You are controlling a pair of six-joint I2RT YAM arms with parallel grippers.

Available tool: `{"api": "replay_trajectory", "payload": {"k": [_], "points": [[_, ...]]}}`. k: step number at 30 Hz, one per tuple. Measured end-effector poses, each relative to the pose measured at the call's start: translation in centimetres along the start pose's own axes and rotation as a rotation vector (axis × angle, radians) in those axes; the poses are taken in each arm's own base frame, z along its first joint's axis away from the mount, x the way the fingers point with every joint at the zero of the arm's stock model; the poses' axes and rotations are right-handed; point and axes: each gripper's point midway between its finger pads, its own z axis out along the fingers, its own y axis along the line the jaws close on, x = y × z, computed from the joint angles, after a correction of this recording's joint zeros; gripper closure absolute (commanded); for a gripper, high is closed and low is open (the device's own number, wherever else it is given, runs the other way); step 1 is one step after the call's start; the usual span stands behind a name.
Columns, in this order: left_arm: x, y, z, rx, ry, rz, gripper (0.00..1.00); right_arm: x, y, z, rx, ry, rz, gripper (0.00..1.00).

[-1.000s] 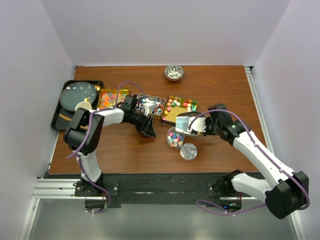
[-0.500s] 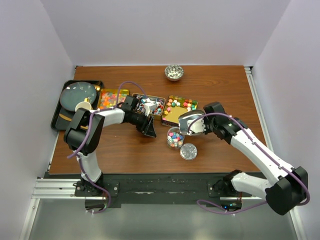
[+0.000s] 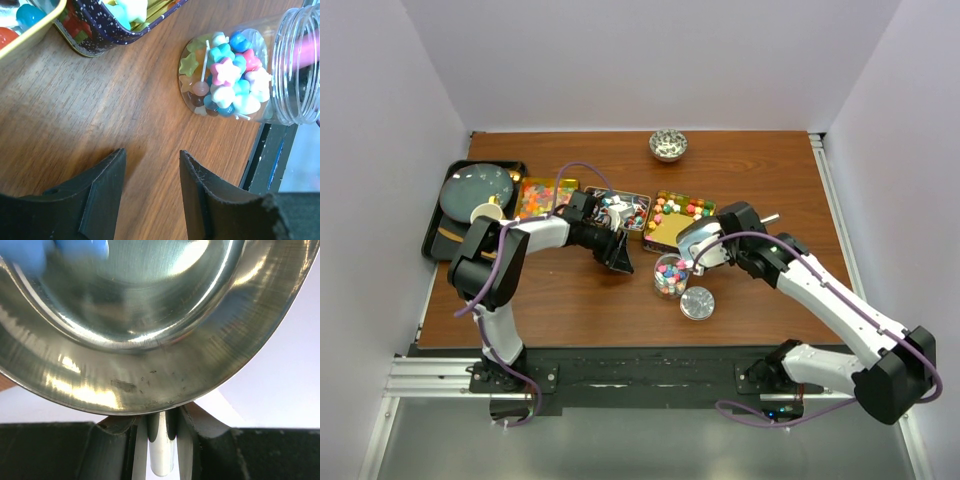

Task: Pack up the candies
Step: Place the fake candies in the packing bottle, then place the spatula at the center of the board.

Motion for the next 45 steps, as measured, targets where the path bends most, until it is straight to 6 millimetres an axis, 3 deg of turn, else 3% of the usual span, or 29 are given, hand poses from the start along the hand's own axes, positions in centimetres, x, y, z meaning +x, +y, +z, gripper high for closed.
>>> {"api": "replay_trajectory", "payload": {"k": [7, 18, 23, 28, 31, 33, 36, 40, 44, 45], "points": [[-0.3, -0.1, 0.0, 0.010, -0.011, 0.007, 0.48, 0.1, -1.2, -0.5, 0.020, 0.022, -0.034, 1.00], [-0.9, -0.2, 0.1, 0.007, -0.030, -0.019, 0.43, 0.4, -1.2, -0.8, 0.018, 0.038, -0.016, 1.00], [-2.2, 0.0, -1.1, -0.089, -0.069, -0.036, 0.38, 1.6, -2.0, -1.3, -0.024, 0.065, 0.242, 1.00], [-5.5, -1.5, -4.8, -0.215, -0.185, 0.014, 0.36, 5.1, -2.6, -0.9, -0.063, 0.103, 0.746, 1.00], [-7.7, -3.5, -7.4, -0.248, -0.281, 0.076, 0.34, 7.1, -0.4, 0.0, -0.103, 0.135, 1.007, 1.00], [-8.1, -4.7, -8.7, -0.254, -0.334, 0.116, 0.33, 7.6, 1.3, 0.8, -0.133, 0.153, 1.111, 1.00], [-6.7, -5.6, -9.4, -0.252, -0.360, 0.141, 0.24, 6.9, 4.7, 3.0, -0.222, 0.156, 1.229, 1.00], [-3.9, -5.3, -8.8, -0.252, -0.309, 0.119, 0.23, 6.2, 9.4, 6.8, -0.364, 0.188, 1.375, 1.00], [-2.4, -5.0, -8.6, -0.258, -0.252, 0.140, 0.22, 6.3, 12.3, 10.4, -0.455, 0.221, 1.502, 1.00], [-2.3, -5.0, -8.6, -0.258, -0.246, 0.144, 0.16, 6.4, 12.9, 11.1, -0.467, 0.229, 1.524, 1.00]]}}
